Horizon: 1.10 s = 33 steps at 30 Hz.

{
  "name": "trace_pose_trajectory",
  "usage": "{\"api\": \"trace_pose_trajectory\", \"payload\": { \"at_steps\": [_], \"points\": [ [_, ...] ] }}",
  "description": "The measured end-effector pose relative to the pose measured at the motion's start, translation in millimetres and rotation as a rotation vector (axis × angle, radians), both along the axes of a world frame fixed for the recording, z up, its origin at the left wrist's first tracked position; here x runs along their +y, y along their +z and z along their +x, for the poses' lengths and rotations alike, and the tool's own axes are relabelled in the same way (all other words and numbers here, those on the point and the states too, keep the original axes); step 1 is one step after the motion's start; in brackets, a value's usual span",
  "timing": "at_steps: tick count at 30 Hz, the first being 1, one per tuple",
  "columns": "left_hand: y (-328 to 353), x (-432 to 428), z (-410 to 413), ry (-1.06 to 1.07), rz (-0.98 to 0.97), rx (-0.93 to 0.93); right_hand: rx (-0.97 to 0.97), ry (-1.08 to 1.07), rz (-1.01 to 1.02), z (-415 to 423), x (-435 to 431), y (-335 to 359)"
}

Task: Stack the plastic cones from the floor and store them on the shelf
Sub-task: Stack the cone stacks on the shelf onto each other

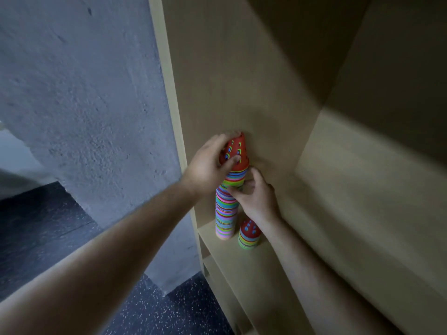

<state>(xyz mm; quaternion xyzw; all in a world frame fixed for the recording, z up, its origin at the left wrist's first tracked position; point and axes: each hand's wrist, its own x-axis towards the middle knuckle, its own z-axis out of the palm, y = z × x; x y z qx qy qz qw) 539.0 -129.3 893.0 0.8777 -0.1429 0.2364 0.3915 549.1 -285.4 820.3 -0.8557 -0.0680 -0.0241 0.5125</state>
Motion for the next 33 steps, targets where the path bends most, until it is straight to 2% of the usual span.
{"api": "trace_pose_trajectory", "payload": {
  "at_steps": [4, 7, 9, 10, 13, 18, 21, 25, 29, 33],
  "points": [
    [2.2, -0.9, -4.3, 0.008, 0.056, -0.021, -0.047, -0.005, -0.036, -2.7, -7.5, -3.2],
    [-2.4, -8.0, -13.1, 0.109, 0.263, -0.245, -0.081, -0.054, -0.092, -10.0, -18.3, -12.0],
    [-17.5, -21.2, -23.8, 0.034, 0.396, -0.352, -0.088, -0.061, -0.081, -16.1, -28.9, -23.9],
    [-29.0, -29.3, -29.3, -0.048, 0.431, -0.349, -0.087, -0.054, -0.073, -19.2, -35.1, -31.5],
    [-70.8, -53.3, -33.6, -0.223, 0.443, -0.19, -0.023, -0.056, -0.086, -26.2, -53.6, -57.5],
    [-139.0, -71.1, -28.1, -0.11, 0.36, 0.238, 0.14, -0.086, -0.164, -29.3, -77.5, -106.1],
    [-170.3, -80.5, -27.4, -0.079, 0.311, 0.404, 0.219, -0.072, -0.216, -33.1, -86.8, -133.0],
    [-200.8, -91.8, -21.2, -0.078, 0.325, 0.504, 0.336, -0.021, -0.249, -40.4, -99.1, -160.2],
    [-204.3, -97.0, -14.7, -0.004, 0.325, 0.505, 0.425, -0.012, -0.283, -44.7, -106.4, -174.6],
    [-206.1, -88.5, -25.6, -0.025, 0.325, 0.514, 0.505, -0.027, -0.273, -39.7, -111.8, -184.9]
  ]
}}
